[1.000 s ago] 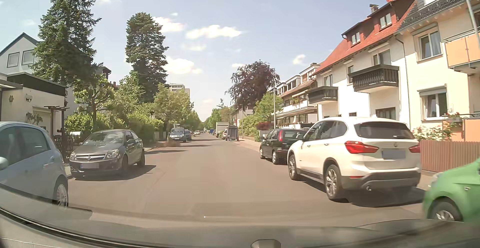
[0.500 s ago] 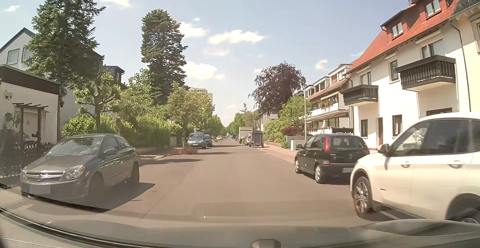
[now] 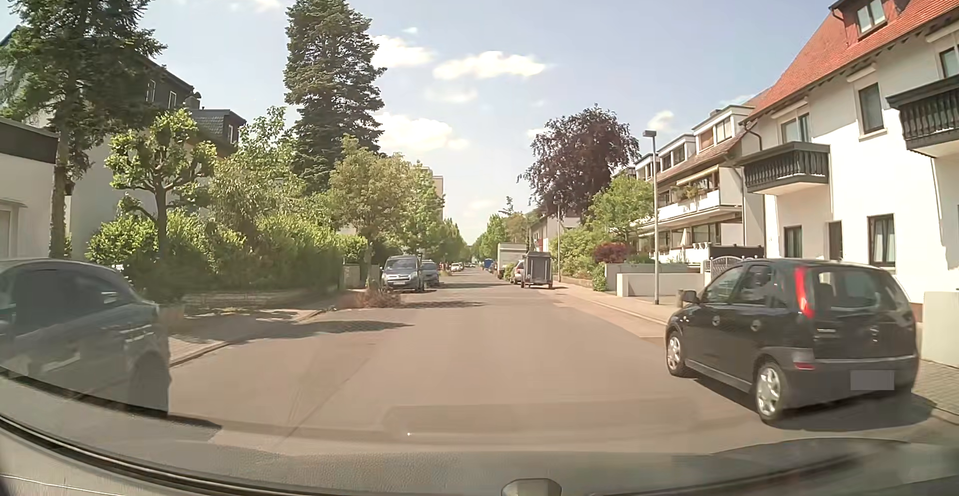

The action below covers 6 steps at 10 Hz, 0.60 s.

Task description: Follow the waypoints while adhering to traffic rules and regulations

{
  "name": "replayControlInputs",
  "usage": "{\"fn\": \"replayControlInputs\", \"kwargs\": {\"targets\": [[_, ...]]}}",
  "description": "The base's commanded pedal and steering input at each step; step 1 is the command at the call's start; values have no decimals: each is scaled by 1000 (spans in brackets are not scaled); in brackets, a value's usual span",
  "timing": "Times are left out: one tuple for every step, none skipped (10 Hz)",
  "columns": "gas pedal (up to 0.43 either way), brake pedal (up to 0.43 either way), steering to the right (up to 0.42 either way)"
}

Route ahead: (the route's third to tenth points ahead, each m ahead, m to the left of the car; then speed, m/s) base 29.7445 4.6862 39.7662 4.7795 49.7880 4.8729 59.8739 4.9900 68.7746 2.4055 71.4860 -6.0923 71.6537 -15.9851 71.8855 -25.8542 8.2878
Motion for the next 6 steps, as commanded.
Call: {"fn": "replayControlInputs", "kwargs": {"targets": [[370, 0, -4], [370, 0, -3], [370, 0, -3], [370, 0, -3], [370, 0, -3], [370, 0, -3]]}}
